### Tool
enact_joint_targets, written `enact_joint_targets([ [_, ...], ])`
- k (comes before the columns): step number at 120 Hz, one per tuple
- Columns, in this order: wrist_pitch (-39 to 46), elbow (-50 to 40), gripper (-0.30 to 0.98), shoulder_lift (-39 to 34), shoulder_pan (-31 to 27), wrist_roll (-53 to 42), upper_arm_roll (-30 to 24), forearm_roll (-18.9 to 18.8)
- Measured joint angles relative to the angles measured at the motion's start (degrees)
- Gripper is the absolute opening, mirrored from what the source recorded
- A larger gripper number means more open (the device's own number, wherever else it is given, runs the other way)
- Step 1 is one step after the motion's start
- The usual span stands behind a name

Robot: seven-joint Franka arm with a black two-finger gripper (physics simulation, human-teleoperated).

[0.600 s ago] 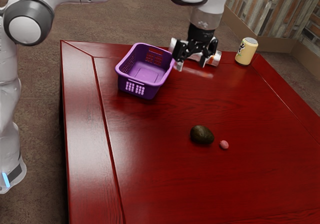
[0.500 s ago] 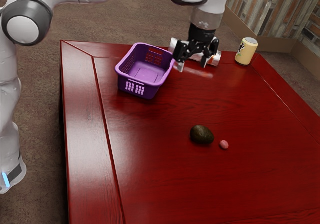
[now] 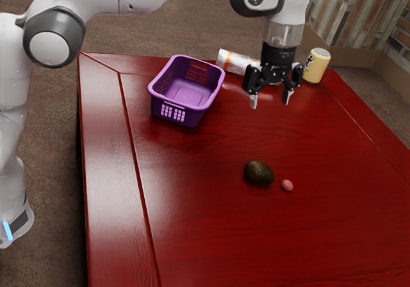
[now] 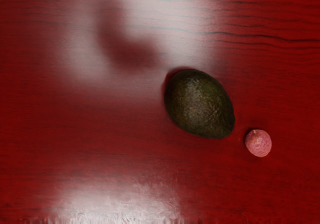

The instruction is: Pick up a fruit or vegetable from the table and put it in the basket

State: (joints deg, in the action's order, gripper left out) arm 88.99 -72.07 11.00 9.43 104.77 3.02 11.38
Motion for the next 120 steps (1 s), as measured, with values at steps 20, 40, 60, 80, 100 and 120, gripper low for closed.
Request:
enact_joint_targets([
  [20, 0.9, -0.1, 0.69, 1.6, 0.9, -4.5, -0.1, 5.3],
  [40, 1.3, -0.4, 0.69, 2.7, 2.5, -9.5, -0.3, 6.7],
  [60, 1.5, -4.7, 0.69, 3.0, 2.1, -16.5, 0.2, 7.8],
  [80, 1.6, -8.6, 0.69, 2.4, 1.9, -27.5, 0.5, 7.9],
  [100, 1.7, -10.2, 0.69, 2.2, 2.0, -36.3, 1.0, 7.9],
  [120, 1.7, -11.5, 0.69, 2.7, 1.5, -44.5, 3.3, 8.1],
])
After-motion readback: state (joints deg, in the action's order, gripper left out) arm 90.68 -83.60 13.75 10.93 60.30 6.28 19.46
